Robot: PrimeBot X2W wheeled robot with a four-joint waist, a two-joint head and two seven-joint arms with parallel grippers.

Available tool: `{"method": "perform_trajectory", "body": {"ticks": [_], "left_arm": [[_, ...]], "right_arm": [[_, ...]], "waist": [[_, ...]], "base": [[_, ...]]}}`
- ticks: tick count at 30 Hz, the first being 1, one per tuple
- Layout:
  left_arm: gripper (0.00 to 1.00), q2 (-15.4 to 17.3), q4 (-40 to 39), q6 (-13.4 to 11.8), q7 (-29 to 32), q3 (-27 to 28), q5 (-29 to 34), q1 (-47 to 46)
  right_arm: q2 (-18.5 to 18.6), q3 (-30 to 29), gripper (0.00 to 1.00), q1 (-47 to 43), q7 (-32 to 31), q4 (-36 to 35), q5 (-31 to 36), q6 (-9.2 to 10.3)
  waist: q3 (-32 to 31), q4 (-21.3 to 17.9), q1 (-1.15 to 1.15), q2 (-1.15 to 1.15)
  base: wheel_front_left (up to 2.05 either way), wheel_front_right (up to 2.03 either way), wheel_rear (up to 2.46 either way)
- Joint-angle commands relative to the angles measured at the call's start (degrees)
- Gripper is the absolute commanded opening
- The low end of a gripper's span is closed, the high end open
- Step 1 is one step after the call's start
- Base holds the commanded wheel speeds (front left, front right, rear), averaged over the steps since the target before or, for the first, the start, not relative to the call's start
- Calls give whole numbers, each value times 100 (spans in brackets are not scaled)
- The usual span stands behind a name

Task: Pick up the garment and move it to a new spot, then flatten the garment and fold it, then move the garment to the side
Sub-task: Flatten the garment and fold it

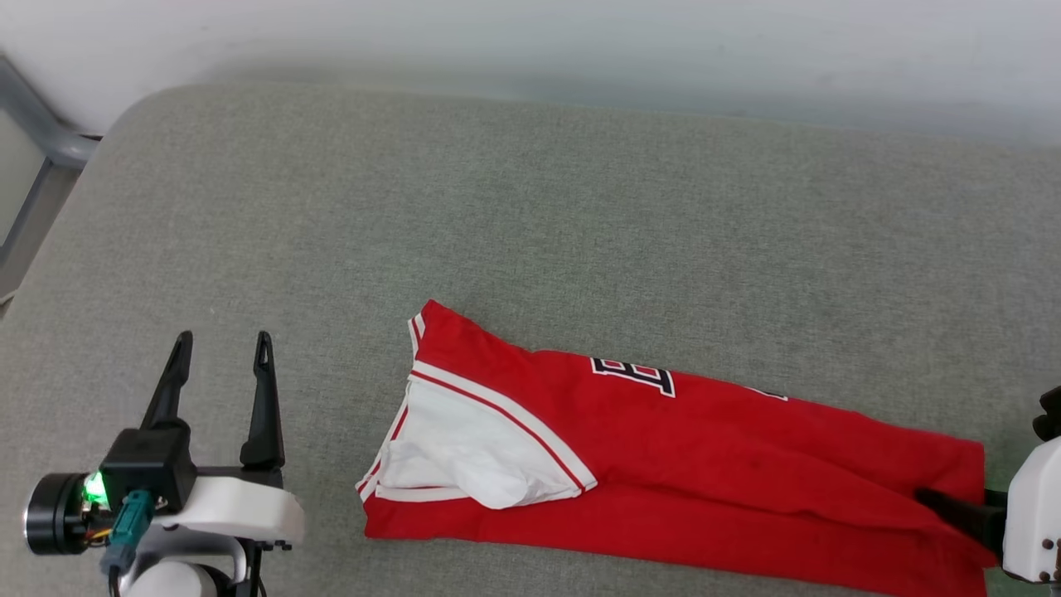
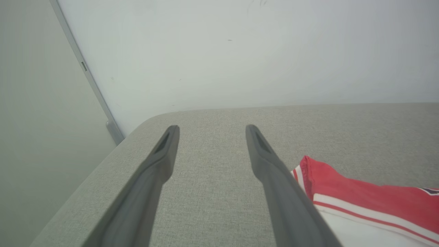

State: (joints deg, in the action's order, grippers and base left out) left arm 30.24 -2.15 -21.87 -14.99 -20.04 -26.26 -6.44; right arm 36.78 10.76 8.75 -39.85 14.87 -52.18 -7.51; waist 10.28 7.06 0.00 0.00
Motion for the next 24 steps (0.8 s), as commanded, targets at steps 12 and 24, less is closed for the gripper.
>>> {"method": "perform_trajectory", "body": {"ticks": [12, 24], "left_arm": [[100, -1420, 9, 861, -26, 1392, 1235, 758], [100, -2103, 180, 1699, -26, 2009, 1980, 900]], "right_arm": [[-461, 436, 100, -197, -132, 315, 11, -5], [-188, 539, 0, -46, 296, 187, -217, -3]], "waist": [[226, 203, 0, 0], [102, 118, 0, 0]], "base": [[0, 0, 0], [0, 0, 0]]}}
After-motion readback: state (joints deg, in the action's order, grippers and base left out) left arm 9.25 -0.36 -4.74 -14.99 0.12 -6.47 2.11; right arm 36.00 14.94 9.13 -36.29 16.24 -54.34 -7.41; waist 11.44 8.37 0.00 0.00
